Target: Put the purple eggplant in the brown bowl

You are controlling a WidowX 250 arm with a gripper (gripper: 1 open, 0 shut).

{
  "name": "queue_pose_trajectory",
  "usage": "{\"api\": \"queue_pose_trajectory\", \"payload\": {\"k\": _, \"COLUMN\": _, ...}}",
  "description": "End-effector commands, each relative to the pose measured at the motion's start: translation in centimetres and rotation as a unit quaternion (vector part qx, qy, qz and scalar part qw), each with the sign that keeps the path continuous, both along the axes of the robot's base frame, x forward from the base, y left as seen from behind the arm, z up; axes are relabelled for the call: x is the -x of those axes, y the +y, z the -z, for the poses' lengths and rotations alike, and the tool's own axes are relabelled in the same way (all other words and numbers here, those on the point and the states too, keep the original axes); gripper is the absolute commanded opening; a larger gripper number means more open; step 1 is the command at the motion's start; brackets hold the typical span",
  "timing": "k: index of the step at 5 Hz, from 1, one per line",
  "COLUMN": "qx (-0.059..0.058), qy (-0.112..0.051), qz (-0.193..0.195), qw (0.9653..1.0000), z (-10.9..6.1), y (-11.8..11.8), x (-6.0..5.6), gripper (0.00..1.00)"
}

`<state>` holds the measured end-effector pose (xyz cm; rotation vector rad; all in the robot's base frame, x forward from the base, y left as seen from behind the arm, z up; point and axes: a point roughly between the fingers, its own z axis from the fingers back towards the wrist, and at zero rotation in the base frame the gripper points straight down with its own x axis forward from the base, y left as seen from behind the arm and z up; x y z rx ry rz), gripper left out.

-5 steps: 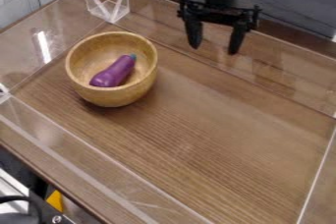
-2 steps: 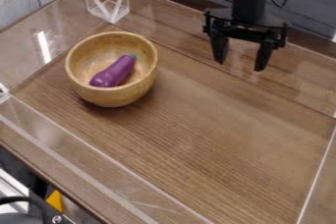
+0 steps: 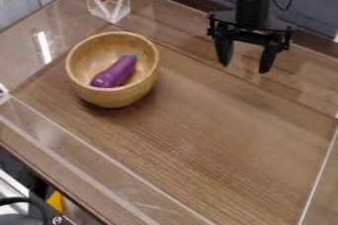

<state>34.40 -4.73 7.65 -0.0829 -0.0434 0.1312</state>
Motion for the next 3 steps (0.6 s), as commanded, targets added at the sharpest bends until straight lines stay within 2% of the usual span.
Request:
{"api": "queue_pose_trajectory", "payload": {"k": 1, "qx": 0.005, "qy": -0.03, "qz": -0.009, "qw": 0.9995, "z": -2.5, "y": 1.1, "x": -0.8, "gripper": 1.0}}
{"api": "queue_pose_trajectory", "payload": {"k": 2, "qx": 0.007, "qy": -0.035, "qz": -0.016, "qw": 0.9992, "z": -3.4, "y": 2.0, "x": -1.1, "gripper": 1.0}}
{"api": "queue_pose_trajectory", "payload": {"k": 3, "qx": 0.008, "qy": -0.041, "qz": -0.003, "qw": 0.9991, "z": -2.9, "y": 2.7, "x": -2.1, "gripper": 0.0}}
